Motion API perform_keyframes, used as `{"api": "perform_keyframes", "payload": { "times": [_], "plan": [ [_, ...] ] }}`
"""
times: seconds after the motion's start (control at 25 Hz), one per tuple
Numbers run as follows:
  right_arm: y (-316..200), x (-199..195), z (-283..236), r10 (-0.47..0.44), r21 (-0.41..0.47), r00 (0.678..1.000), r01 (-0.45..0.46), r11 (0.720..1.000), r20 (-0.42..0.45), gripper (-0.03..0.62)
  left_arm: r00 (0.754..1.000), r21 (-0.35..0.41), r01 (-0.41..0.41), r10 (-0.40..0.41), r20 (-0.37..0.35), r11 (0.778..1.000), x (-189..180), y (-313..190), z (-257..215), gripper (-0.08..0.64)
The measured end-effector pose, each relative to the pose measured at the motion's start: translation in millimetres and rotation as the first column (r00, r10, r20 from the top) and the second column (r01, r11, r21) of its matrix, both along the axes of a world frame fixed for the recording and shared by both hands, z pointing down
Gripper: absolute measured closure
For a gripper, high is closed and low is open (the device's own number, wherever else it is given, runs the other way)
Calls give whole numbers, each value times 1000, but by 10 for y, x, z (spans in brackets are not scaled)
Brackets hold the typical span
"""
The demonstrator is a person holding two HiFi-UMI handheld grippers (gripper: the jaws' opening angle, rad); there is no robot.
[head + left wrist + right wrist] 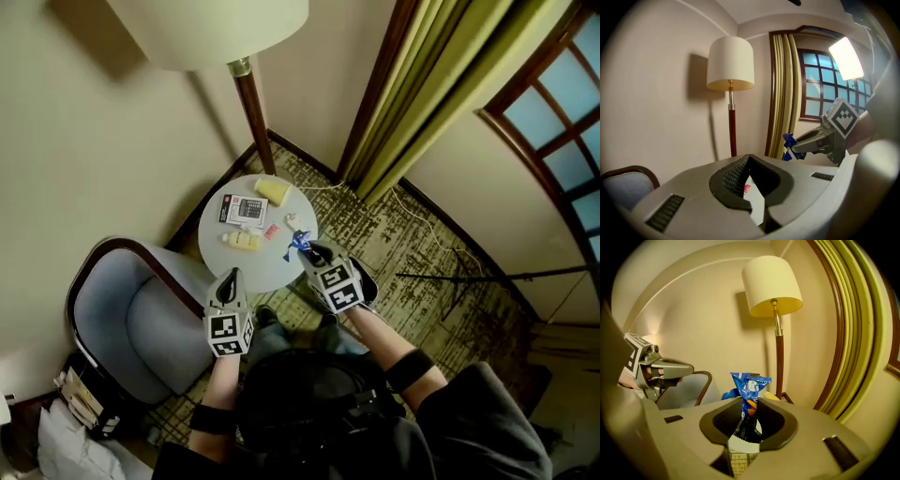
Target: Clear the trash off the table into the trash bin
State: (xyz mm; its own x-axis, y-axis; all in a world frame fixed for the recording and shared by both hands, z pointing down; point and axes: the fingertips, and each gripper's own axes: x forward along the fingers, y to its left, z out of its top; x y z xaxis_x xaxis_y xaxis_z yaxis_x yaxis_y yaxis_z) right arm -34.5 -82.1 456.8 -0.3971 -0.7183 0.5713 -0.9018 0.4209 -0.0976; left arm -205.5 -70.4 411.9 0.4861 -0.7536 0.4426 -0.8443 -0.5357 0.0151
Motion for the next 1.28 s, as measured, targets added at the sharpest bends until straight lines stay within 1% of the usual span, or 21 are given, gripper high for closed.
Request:
{"api": "perform_keyframes", "payload": {
  "times": [0.12,0.2,0.28,0.36,0.48,0.52,0.6,0.76,0.88,0.96,1.0,1.12,1.28],
  "plan": [
    [62,82,-207,10,31,1000,-10,999,0,480,999,3,-48,48,2,999,200,-20,-52,560],
    [107,220,-217,41,33,999,-41,999,-4,480,996,9,-84,84,9,996,341,-50,-32,560],
    [157,435,-192,89,28,996,-88,996,-8,480,991,16,-136,136,6,991,577,-89,-26,560],
    [239,706,-156,149,22,989,-149,989,-14,480,979,16,-206,206,2,979,893,-90,-20,560],
    [486,1140,-120,253,12,967,-253,967,-25,480,944,9,-329,329,-14,944,1432,39,-26,560],
    [597,1287,-107,291,9,956,-291,957,-29,480,928,10,-372,372,-20,928,1616,102,-22,560],
    [837,1590,-78,372,1,927,-372,928,-39,480,888,13,-459,459,-30,888,1992,233,0,560],
    [1351,2122,-27,513,-20,856,-515,857,-61,482,791,11,-611,610,-44,792,2671,564,14,560],
    [1702,2370,40,585,-38,808,-588,808,-72,482,720,3,-693,692,-47,721,3019,833,46,560],
    [1877,2476,93,621,-43,780,-625,780,-78,482,672,-14,-741,740,-43,672,3171,1008,87,560],
    [1942,2513,128,635,-43,769,-639,768,-80,483,652,-23,-758,757,-38,651,3221,1076,128,560],
    [2088,2534,365,661,-77,745,-666,742,-83,483,608,-60,-793,794,-25,606,3298,1212,333,560],
    [2193,2508,854,670,-144,738,-674,724,-84,485,561,-132,-821,828,-9,555,3430,1349,729,560]
  ]
}}
